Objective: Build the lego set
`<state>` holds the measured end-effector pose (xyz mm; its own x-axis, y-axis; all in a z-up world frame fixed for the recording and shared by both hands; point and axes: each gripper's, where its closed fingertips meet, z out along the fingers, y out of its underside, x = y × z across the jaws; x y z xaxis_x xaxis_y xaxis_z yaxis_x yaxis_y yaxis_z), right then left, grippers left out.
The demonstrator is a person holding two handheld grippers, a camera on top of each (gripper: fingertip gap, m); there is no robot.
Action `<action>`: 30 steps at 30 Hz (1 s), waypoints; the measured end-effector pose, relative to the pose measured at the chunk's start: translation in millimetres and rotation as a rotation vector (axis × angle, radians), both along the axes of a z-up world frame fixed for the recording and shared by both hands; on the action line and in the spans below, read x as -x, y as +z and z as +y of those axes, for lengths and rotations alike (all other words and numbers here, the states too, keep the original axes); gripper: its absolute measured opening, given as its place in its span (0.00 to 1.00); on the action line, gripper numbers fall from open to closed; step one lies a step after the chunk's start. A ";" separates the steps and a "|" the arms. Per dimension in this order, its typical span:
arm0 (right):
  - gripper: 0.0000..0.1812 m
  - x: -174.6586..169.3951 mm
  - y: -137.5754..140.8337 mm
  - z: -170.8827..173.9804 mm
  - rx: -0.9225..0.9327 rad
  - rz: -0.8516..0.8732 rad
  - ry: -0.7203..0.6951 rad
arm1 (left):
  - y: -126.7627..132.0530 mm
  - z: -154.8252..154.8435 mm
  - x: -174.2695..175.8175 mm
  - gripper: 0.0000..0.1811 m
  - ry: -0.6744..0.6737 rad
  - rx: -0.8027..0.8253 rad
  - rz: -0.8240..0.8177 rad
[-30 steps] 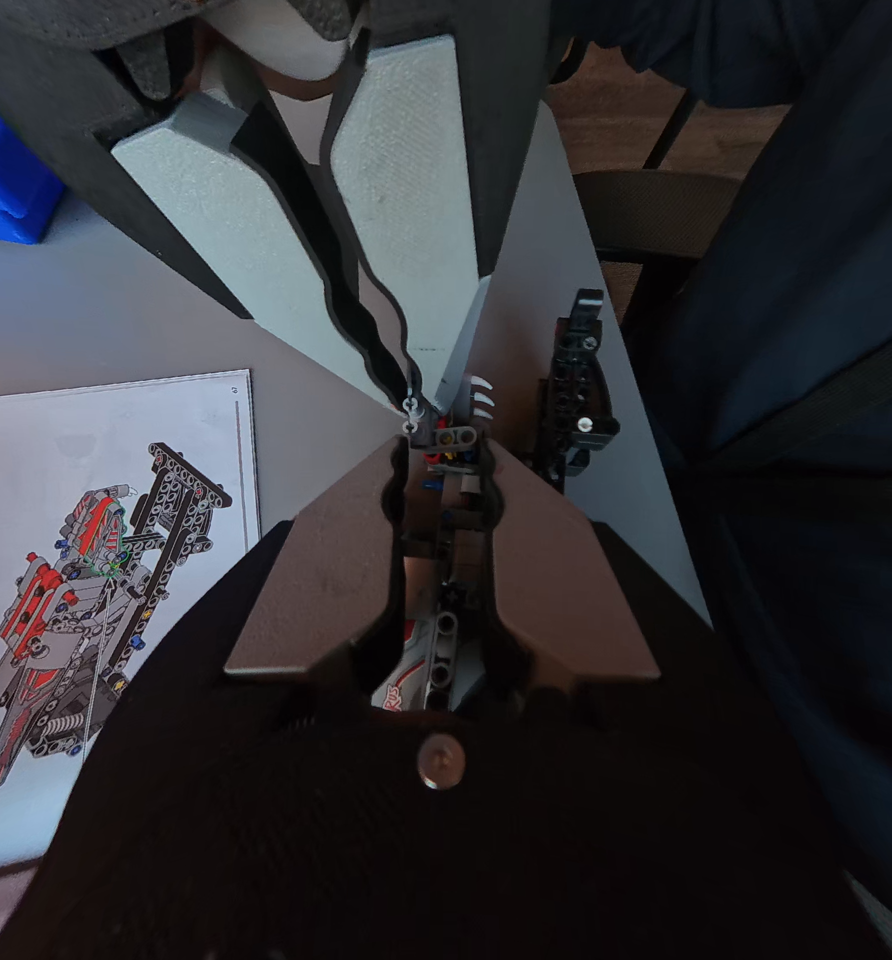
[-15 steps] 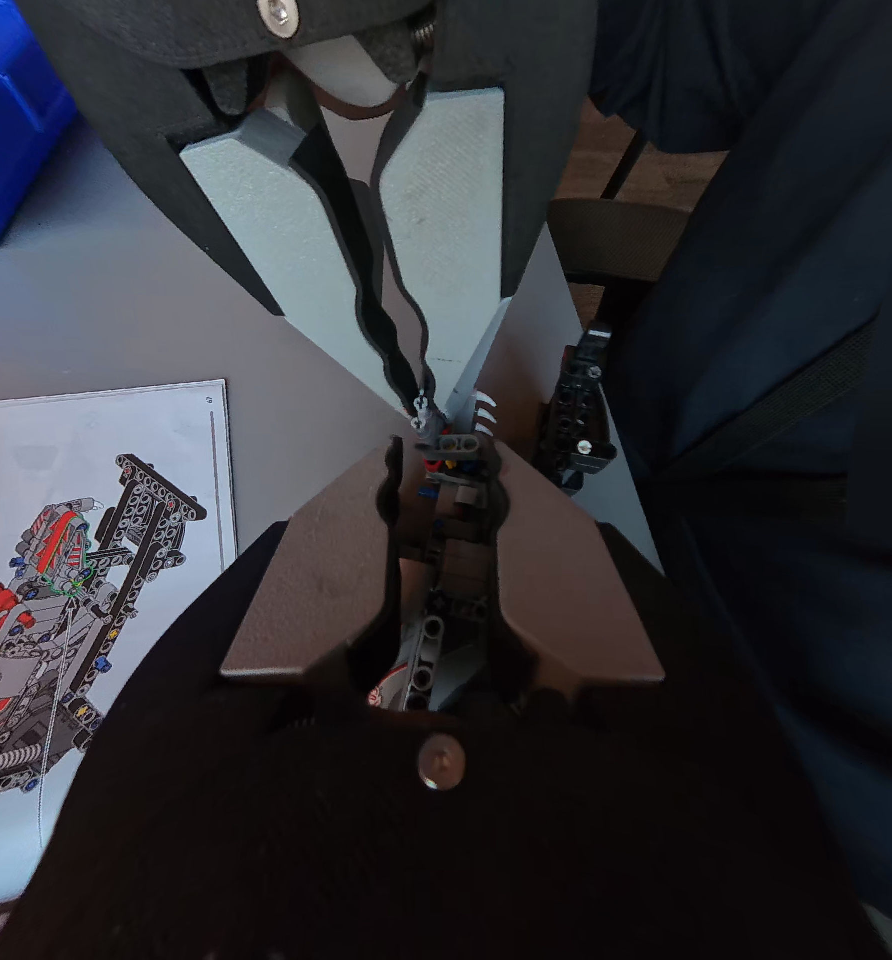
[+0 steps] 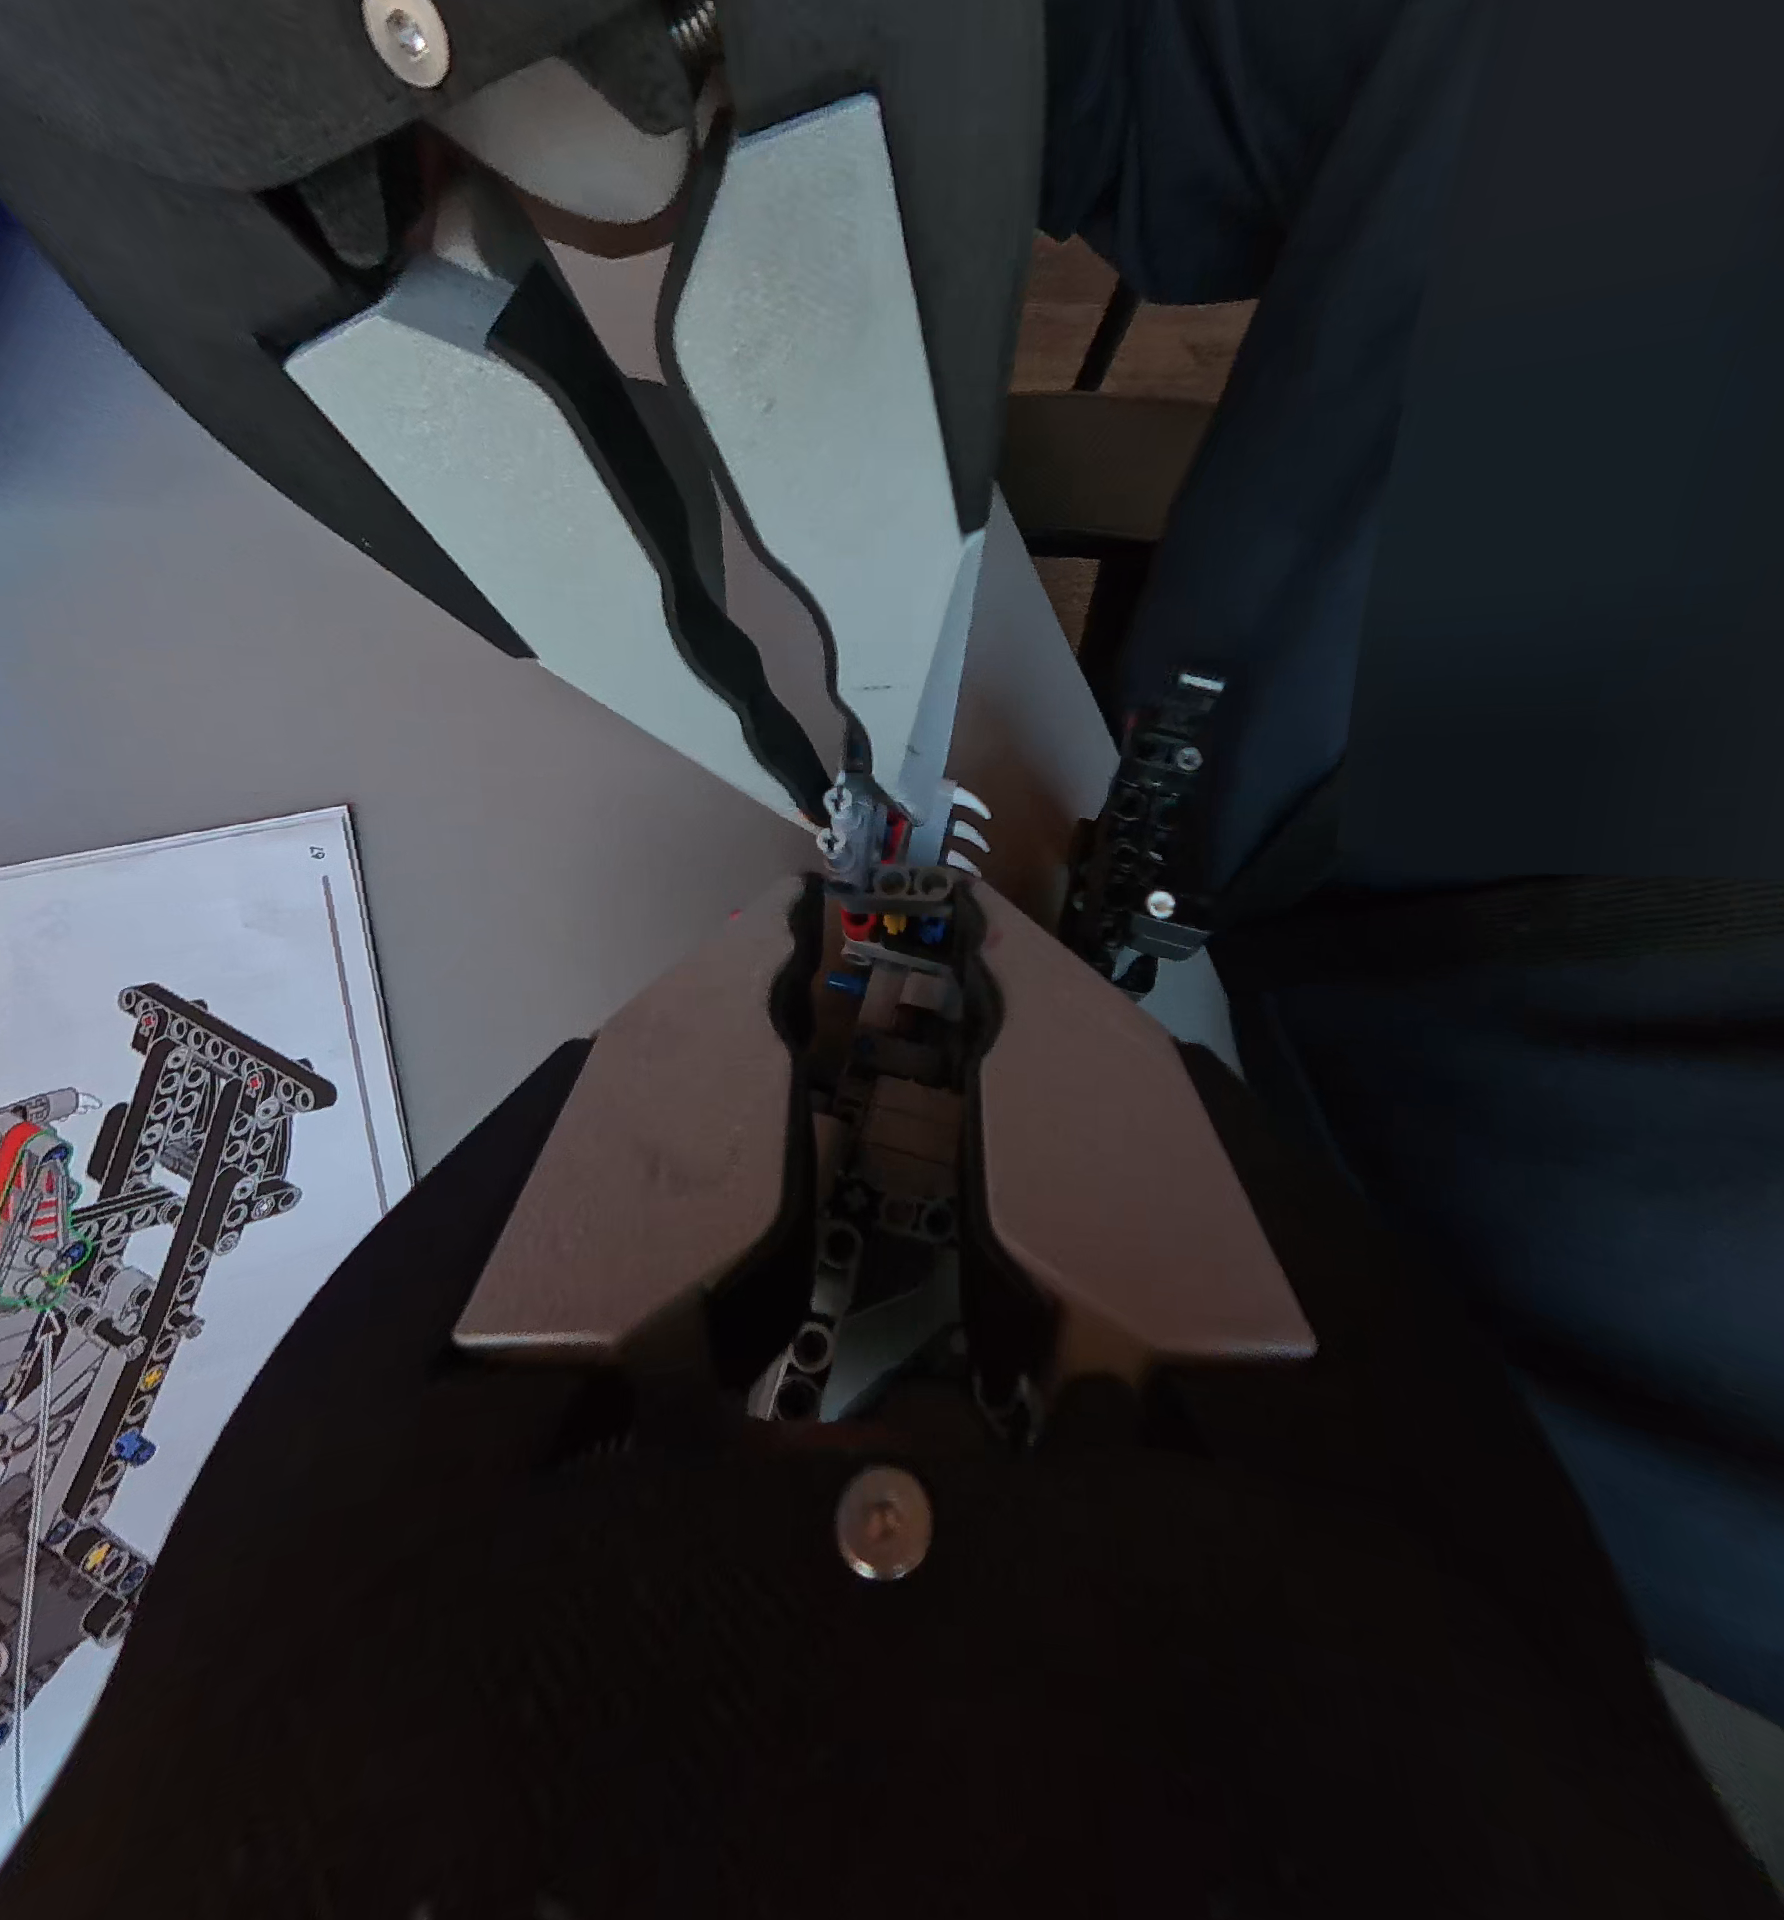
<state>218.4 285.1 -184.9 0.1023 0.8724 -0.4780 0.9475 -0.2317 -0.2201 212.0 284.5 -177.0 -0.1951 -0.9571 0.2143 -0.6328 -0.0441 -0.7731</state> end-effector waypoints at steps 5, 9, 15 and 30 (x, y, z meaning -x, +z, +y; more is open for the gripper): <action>0.05 -1.6 2.2 -5.5 0.097 0.067 -0.011 | 1.7 -3.3 0.2 0.12 -0.039 0.039 -0.021; 0.05 -3.5 6.7 -9.3 0.202 0.125 -0.029 | 2.5 -5.5 1.4 0.12 -0.062 0.048 -0.031; 0.05 -9.9 2.4 -18.9 0.197 0.163 0.010 | 2.1 -10.6 0.8 0.12 -0.088 0.028 -0.029; 0.01 -14.4 0.4 -28.4 0.166 0.178 0.072 | 0.5 -13.3 4.9 0.08 -0.124 0.020 0.002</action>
